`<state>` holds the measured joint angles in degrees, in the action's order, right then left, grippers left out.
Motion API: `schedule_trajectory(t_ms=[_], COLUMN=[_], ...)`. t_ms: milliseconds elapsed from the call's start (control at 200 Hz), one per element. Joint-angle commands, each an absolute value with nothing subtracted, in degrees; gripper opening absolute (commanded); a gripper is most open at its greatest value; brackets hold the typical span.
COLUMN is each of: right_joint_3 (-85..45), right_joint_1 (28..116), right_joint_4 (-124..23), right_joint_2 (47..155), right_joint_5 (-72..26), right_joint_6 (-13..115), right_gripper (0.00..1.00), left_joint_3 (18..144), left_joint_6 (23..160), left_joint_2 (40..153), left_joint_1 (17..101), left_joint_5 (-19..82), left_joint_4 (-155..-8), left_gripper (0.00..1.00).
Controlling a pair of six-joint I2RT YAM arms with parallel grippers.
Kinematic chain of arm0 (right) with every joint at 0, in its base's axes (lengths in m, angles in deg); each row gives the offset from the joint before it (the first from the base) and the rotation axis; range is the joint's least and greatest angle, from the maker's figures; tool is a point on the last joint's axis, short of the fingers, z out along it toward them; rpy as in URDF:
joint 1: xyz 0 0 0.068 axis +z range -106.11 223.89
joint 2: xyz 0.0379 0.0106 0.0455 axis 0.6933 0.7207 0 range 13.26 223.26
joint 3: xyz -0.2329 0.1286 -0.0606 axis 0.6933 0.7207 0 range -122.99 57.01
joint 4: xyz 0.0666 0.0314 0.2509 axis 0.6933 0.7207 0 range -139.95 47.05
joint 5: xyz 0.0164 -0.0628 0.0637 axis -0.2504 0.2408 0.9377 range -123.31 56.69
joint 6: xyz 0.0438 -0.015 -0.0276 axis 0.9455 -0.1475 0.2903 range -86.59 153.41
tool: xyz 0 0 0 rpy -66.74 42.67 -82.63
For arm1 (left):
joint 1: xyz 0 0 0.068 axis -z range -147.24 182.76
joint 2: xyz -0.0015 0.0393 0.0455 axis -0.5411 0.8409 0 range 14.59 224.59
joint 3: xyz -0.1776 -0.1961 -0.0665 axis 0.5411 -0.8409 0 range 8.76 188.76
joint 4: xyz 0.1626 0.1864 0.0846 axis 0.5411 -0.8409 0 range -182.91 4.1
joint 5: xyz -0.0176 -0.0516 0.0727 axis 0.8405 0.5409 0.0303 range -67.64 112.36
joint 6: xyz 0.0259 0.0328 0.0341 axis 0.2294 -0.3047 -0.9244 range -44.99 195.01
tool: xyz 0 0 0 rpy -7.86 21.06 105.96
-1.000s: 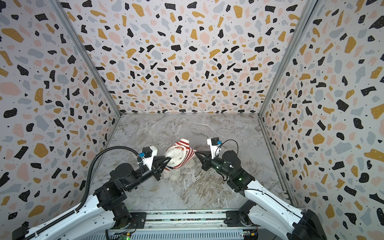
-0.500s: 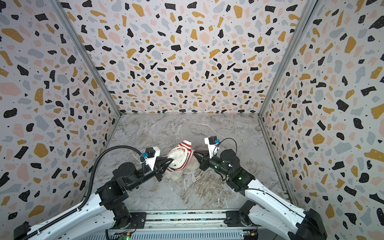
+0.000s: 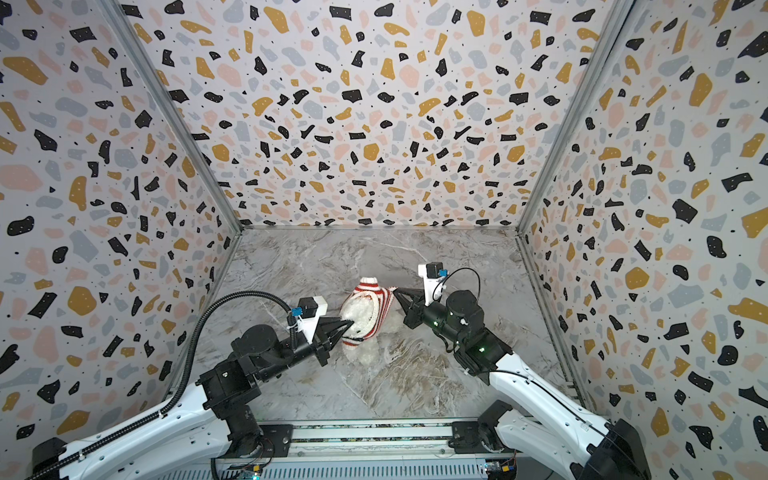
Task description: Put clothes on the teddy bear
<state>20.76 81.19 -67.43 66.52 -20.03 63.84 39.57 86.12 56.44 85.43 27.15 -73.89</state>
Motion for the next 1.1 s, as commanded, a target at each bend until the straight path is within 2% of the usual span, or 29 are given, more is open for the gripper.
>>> schedule_trajectory(t_ms=[0, 756, 1096], right_joint_3=[22.25, 32.29, 30.64], right_joint_1=[79.31, 79.24, 83.34], right_joint_4=[-69.38, -65.93, -73.32], right_joint_2=[66.94, 65.85, 61.58], right_joint_5=[-23.62, -22.46, -10.26], right_joint_6=[64.37, 67.55, 63.34], right_gripper=[0.0, 0.0, 0.0], left_joint_3=[41.72, 39.74, 39.96], left_joint_6=[84.66, 84.56, 84.86], left_joint_2=[56.03, 52.72, 50.56], left_joint_1=[86.47, 86.55, 86.56], left_joint_5=[29.65, 23.59, 27.6], left_joint_4=[-73.38, -71.92, -69.82], left_gripper=[0.0, 0.0, 0.0])
